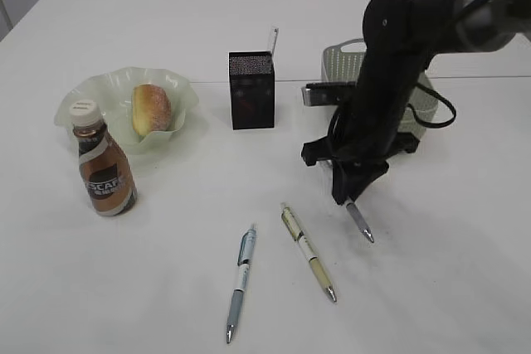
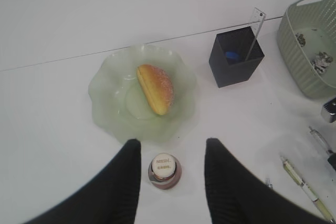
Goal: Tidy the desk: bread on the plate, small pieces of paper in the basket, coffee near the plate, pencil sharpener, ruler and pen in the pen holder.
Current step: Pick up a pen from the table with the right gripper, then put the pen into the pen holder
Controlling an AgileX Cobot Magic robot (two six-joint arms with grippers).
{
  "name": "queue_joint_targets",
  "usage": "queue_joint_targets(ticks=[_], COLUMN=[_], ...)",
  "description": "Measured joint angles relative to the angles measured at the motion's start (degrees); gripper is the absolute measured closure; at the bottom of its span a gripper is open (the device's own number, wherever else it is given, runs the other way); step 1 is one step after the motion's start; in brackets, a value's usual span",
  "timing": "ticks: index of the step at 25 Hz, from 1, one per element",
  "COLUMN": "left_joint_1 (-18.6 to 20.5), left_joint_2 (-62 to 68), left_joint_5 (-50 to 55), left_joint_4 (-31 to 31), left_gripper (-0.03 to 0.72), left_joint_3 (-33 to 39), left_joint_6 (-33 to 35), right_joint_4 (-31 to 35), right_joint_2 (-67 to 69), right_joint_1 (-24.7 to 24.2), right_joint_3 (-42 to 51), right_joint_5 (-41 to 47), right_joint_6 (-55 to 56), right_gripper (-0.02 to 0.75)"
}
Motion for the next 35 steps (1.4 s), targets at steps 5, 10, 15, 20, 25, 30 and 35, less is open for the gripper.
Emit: queue_joint_targets(ticks=[5,10,15,20,25,30,35], left_joint_1=[0.0,0.0,0.0,0.0,0.0,0.0,0.0], left_joint_2=[0.0,0.0,0.0,0.0,0.0,0.0,0.0], left_joint_5=[0.0,0.0,0.0,0.0,0.0,0.0,0.0], left_joint_4=[0.0,0.0,0.0,0.09,0.24,0.56,2.1], left_gripper=[0.391,0.391,0.391,0.391,0.391,0.391,0.405], left_joint_3=[0.0,0.0,0.0,0.0,0.0,0.0,0.0], left_joint_6=[0.0,0.0,0.0,0.0,0.0,0.0,0.0], right_joint_4=[1.33,1.8,2.18,1.38,-2.17,-2.85,-5.68], right_joint_2=[-6.94,-18.48,-25.49,-25.24,-23.73,-20.29,-13.24], right_joint_1=[0.0,0.0,0.0,0.0,0.0,0.0,0.0], right_joint_3=[3.5,17.59,31.45,33.96,32.0,25.8,17.39], right_joint_5=[-9.36,-28.79,-55.8,-71.45,-77.42,-83.06,-86.37], right_joint_6=[-1.31,-2.95,-3.66,-3.76,-3.89,-3.89,-1.65], right_gripper=[0.677,0.677,0.677,0.677,0.677,0.677,0.677])
